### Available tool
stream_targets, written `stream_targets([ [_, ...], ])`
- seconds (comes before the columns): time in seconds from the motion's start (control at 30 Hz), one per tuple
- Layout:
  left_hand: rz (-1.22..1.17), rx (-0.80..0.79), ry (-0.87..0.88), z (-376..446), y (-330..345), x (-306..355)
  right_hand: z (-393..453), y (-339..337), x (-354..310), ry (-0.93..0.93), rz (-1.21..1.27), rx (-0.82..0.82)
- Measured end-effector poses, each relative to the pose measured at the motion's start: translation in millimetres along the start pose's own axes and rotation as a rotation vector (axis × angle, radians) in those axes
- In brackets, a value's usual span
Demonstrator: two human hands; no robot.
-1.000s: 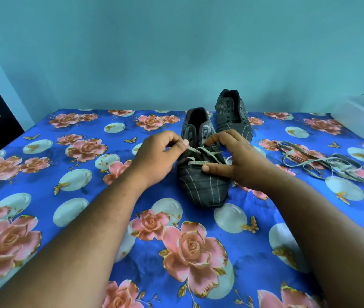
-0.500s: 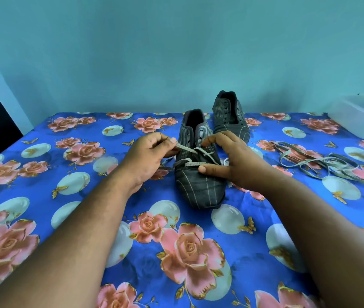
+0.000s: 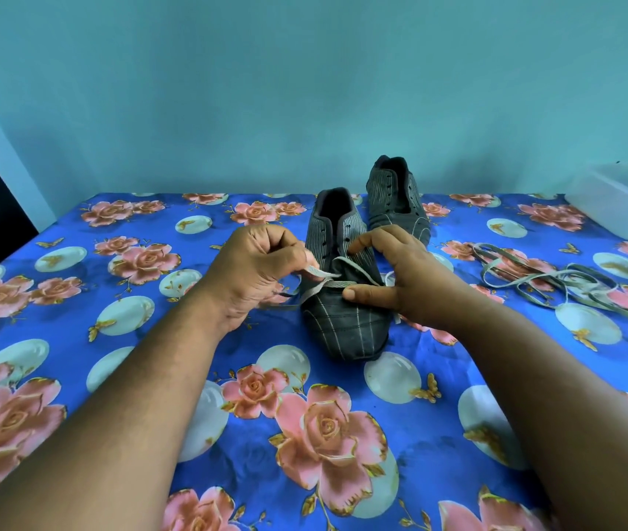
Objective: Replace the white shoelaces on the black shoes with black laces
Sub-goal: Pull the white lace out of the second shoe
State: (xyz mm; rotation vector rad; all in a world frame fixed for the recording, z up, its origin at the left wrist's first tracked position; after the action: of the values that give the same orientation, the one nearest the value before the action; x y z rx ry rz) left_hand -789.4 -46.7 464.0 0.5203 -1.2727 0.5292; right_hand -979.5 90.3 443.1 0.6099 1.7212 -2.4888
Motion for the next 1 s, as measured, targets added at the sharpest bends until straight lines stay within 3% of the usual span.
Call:
stream_targets([
  [0.17, -0.05, 0.217, 0.101, 7, -7, -2, -1, -3, -3, 0.015, -0.004, -0.009],
  [0.27, 0.116, 0.408, 0.125, 15, -19, -13, -2, -4, -5, 0.005, -0.011, -0.005],
  [0.33, 0.286, 0.45, 0.104, 18, -24, -17, -1, -3, -4, -0.01, -0.006, 0.008],
  [0.43, 0.412, 0.289, 0.1, 14, -15, -15, 0, -2, -4, -0.07, 0.004, 0.069],
  [0.53, 0.285, 0.012, 0.001, 6, -3, -14, 2, 0, -9, -0.14, -0.025, 0.159],
  [0.6, 0.329, -0.11, -0.008, 3, 2, -18, 2, 2, -13, -0.165, -0.056, 0.194],
  [0.7, 0.462, -0.145, 0.138, 6, 3, -23, 2, 3, -16, -0.183, -0.099, 0.213],
  [0.9, 0.568, -0.026, 0.296, 15, -9, -27, 1, 2, -19, -0.179, -0.112, 0.203],
  [1.0, 0.492, -0.067, 0.26, 12, -6, -24, 0, 2, -23, -0.174, -0.127, 0.209],
])
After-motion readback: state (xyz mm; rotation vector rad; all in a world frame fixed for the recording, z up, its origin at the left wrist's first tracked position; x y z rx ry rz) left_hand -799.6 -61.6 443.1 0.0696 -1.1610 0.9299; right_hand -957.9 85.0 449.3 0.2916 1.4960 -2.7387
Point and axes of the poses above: each hand's wrist, its own z-axis towards the middle knuckle, its own y-axis out of the palm, x = y × z, the point moved 1 cm from there along z, towards the middle knuckle, and after that the axes turned 11 degrees about -z, right-handed, at the moved point
